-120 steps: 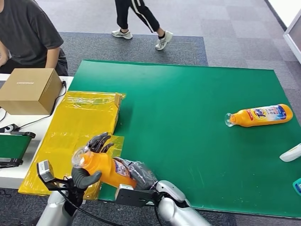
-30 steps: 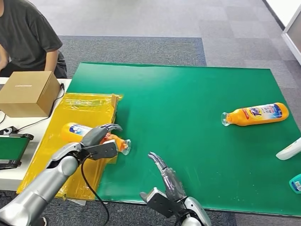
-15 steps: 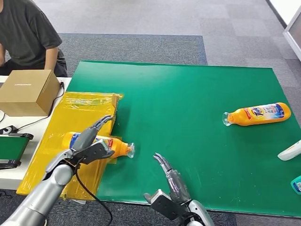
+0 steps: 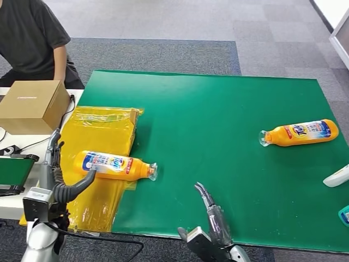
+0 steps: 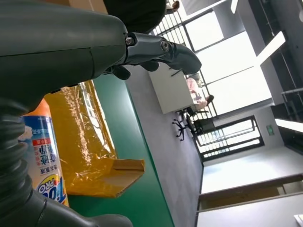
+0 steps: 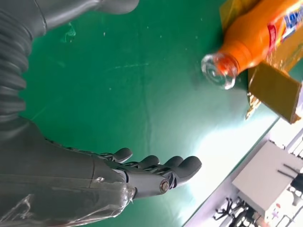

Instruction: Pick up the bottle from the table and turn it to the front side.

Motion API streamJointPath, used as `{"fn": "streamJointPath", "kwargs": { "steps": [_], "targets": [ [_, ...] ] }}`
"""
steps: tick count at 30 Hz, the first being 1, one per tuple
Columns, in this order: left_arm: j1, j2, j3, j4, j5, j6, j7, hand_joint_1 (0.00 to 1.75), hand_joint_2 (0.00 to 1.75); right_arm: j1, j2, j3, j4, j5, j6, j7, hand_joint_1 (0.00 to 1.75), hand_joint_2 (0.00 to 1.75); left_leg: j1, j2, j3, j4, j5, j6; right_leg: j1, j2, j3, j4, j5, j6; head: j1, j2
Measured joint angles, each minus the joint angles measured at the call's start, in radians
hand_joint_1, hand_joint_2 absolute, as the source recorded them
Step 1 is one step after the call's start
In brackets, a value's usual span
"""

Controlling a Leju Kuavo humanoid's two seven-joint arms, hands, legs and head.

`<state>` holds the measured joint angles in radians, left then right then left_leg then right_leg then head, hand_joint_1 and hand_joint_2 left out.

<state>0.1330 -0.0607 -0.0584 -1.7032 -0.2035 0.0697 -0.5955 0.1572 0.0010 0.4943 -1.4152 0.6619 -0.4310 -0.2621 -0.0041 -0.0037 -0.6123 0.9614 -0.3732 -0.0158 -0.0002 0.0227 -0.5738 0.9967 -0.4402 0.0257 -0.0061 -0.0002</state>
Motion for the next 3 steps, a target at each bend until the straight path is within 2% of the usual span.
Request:
{"fn": "streamJointPath", "kwargs": {
  "steps": [3],
  "targets": [
    [0.027, -0.024, 0.033, -0.005, 0.033, -0.028, -0.011, 0.00, 1.75, 0.015, -0.003, -0.014, -0.021, -0.017, -0.011, -0.006, 0.00, 1.75, 0.000, 0.000, 0.000, 0.000, 0.000, 0.000, 0.000, 0.000, 0.000, 0.000, 0.000, 0.000, 0.000, 0.000]
  ]
}}
